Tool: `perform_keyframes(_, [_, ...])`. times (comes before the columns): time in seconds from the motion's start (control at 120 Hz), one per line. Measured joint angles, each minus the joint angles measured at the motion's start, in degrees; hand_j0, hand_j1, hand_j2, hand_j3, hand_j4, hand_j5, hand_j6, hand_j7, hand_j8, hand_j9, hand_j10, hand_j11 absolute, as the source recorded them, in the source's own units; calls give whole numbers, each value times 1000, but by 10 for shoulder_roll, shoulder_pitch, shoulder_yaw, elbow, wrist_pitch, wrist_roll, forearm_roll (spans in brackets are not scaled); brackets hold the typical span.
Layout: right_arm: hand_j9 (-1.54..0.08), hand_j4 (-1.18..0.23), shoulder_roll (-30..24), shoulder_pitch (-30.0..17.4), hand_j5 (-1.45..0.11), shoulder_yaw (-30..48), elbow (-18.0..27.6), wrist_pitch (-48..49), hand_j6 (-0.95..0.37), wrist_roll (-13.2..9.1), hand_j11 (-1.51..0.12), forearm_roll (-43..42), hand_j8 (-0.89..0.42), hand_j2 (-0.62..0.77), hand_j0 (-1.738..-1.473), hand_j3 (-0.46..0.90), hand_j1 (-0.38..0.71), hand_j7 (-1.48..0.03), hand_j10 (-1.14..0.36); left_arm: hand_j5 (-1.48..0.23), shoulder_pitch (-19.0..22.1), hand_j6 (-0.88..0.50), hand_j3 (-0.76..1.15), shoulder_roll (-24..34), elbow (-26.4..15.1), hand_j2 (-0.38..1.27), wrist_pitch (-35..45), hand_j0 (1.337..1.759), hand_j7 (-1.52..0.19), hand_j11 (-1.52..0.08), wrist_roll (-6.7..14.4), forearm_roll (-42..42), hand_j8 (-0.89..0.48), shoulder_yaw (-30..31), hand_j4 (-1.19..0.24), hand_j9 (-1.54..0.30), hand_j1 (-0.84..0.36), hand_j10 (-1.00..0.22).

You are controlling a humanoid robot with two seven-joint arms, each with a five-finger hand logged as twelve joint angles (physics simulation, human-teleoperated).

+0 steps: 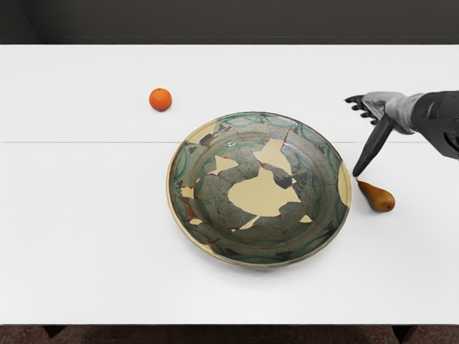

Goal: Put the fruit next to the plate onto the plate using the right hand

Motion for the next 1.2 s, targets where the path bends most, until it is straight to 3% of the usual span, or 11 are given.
perform_keyframes(0.317, [0,-2,28,-6,0,-61,36,-123,-4,0,0,-7,-3,1,-1658,0,-349,0,-2,-1,0,-1,0,0,0,0,0,1658,-1,-1,0,0,-1,0,-1,-1,348,-1])
perform_keyframes(0.692, [0,-2,21,-4,0,-115,76,-173,-3,0,0,-45,-3,1,-1658,0,-349,0,-2,-1,0,-1,0,0,0,0,0,1658,-1,-1,0,0,-1,0,-1,-1,348,-1])
perform_keyframes(1.2, [-42,-34,45,-14,-42,-173,81,-230,-35,0,-42,-67,-34,-5,-1658,0,-311,-42,-34,-1,0,-1,0,0,0,0,0,1658,-1,-1,0,0,-1,0,-1,-1,348,-1])
